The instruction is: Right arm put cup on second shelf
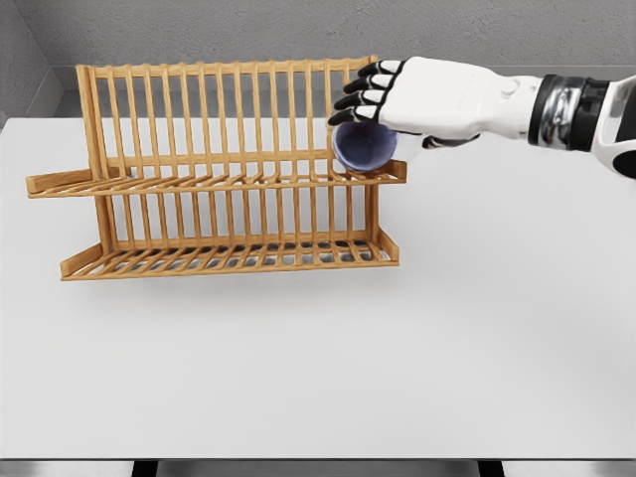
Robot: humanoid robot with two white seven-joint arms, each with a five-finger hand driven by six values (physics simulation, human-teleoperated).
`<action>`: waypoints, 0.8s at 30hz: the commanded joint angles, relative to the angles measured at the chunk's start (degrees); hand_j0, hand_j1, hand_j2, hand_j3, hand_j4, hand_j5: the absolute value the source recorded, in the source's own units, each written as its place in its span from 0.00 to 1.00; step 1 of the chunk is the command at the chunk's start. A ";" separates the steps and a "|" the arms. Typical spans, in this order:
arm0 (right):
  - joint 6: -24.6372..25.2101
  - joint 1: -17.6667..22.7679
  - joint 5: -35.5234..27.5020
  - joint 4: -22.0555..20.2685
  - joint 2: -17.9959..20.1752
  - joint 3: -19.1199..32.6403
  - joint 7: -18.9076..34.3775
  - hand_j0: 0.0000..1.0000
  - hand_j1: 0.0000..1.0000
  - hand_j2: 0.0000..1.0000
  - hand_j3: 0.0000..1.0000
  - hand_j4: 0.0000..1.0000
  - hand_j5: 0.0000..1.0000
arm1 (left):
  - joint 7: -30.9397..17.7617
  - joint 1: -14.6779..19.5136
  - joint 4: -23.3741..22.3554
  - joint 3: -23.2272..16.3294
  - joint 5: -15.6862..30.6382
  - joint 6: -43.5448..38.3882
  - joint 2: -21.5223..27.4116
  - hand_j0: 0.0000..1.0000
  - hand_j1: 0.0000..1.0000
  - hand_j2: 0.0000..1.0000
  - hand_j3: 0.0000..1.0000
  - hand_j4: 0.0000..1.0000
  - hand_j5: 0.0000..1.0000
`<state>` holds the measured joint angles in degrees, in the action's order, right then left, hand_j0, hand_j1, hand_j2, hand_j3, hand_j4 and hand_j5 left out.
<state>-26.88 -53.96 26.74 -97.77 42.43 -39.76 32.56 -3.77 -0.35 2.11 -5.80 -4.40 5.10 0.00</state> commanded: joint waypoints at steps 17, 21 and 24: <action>-1.07 20.30 0.16 11.90 -2.43 24.72 2.44 1.00 1.00 1.00 1.00 1.00 1.00 | -0.01 0.00 0.00 0.00 0.01 0.00 0.00 1.00 1.00 1.00 1.00 1.00 1.00; -0.98 24.08 0.25 11.90 -7.18 25.60 2.44 1.00 1.00 1.00 1.00 1.00 1.00 | -0.01 0.00 0.00 0.00 0.01 0.00 0.00 1.00 1.00 1.00 1.00 1.00 1.00; -0.28 25.05 0.25 11.99 -7.19 25.78 2.44 1.00 1.00 1.00 1.00 1.00 1.00 | -0.01 0.00 0.00 0.00 0.01 0.00 0.00 1.00 1.00 1.00 1.00 1.00 1.00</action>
<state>-27.66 -28.83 27.23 -85.87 36.27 -14.31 34.98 -3.77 -0.35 2.11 -5.80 -4.40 5.10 0.00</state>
